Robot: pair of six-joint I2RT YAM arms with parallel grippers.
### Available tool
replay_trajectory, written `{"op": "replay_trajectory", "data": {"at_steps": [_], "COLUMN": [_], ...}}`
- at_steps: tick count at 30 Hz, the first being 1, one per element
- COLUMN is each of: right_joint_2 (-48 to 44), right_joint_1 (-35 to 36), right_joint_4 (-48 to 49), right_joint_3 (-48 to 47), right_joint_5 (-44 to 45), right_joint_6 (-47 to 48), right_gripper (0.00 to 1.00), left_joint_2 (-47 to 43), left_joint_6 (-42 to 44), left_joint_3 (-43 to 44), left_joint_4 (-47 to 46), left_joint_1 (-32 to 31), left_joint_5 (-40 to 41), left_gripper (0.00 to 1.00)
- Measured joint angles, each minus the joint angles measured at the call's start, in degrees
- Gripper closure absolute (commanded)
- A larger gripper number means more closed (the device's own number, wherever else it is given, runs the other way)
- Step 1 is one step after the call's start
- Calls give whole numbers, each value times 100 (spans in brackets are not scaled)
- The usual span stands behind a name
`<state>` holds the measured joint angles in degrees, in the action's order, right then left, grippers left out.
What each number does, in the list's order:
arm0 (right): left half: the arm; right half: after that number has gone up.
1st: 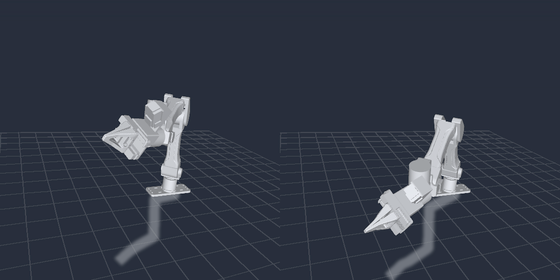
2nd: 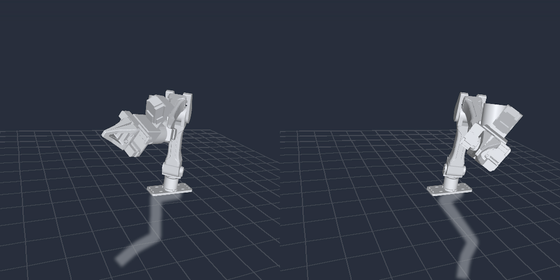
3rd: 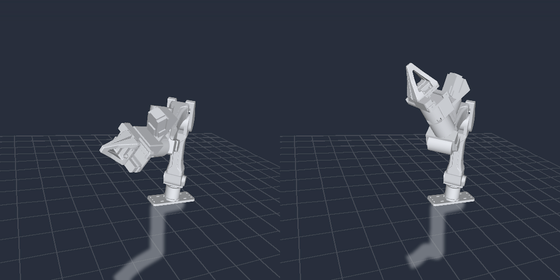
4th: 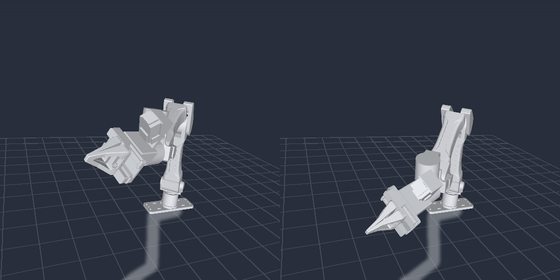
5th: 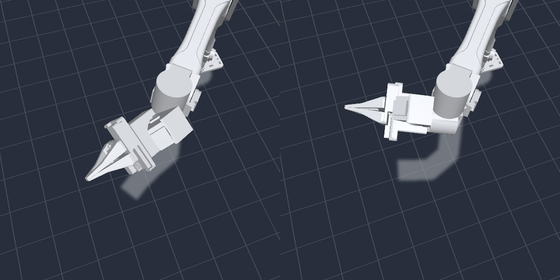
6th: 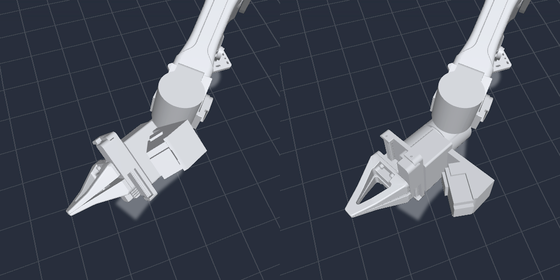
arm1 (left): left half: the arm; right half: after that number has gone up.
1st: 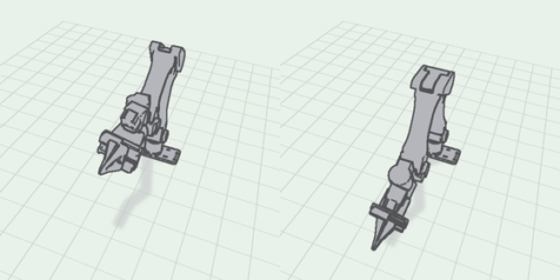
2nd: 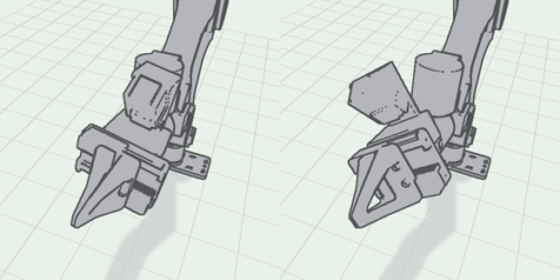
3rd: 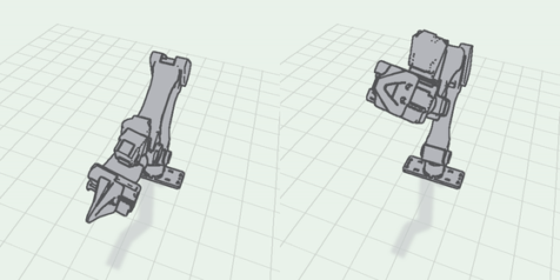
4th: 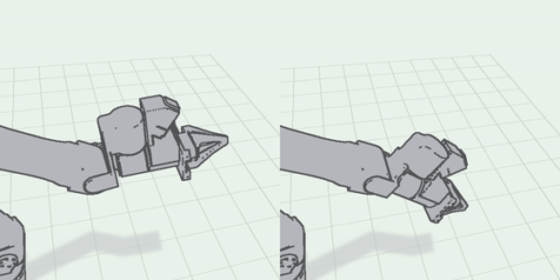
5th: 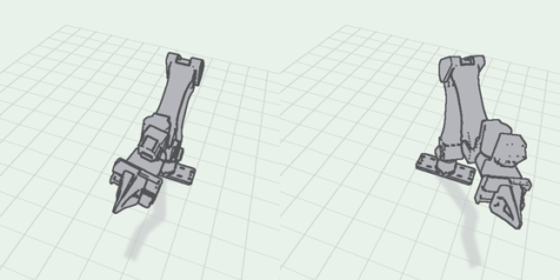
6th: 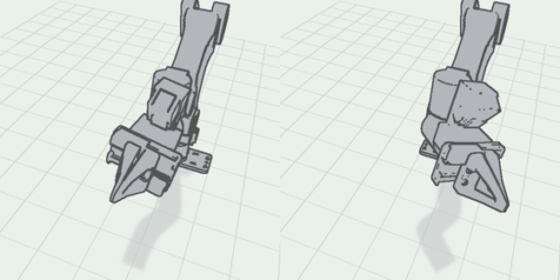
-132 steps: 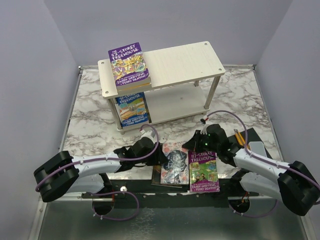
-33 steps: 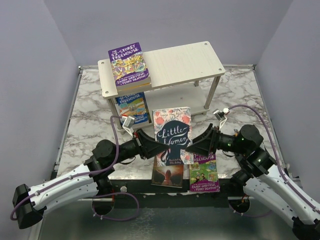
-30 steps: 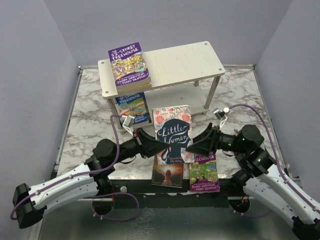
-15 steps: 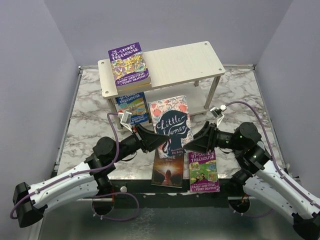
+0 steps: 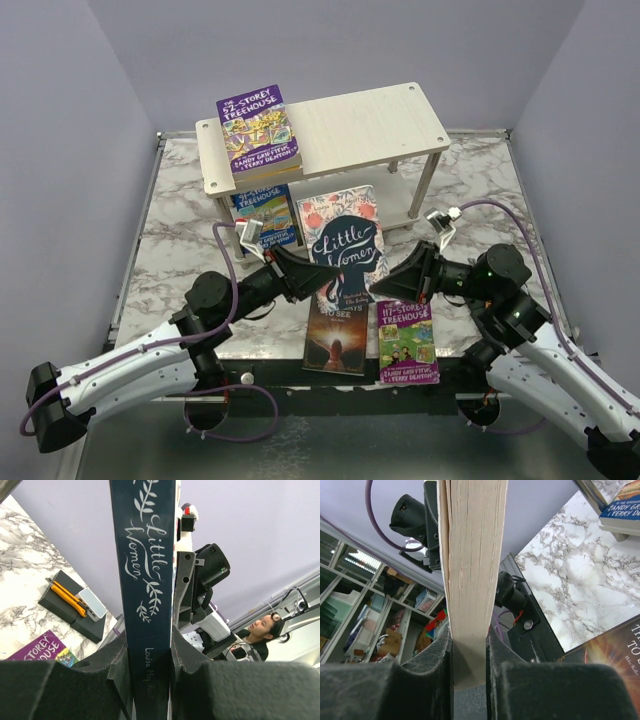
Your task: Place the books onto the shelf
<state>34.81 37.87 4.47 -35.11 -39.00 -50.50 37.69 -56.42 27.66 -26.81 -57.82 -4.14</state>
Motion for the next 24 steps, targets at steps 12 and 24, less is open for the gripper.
{"op": "replay_trajectory", "data": {"at_steps": [12, 24], "right_joint_2": [-278, -254], "right_joint_1": [28, 28], "right_joint_4": [-1613, -2914], "right_joint_3": [-623, -485], "right_joint_5": [824, 1906], "right_joint_6": [498, 708], "right_gripper": [99, 99], "left_joint_2": [-140, -1047], "left_joint_6": [7, 595], "left_joint_3": [42, 592], "left_joint_4": [448, 3287], "left_joint_1": [4, 4], "left_joint_5": [345, 1185], "left_gripper": [13, 1]}}
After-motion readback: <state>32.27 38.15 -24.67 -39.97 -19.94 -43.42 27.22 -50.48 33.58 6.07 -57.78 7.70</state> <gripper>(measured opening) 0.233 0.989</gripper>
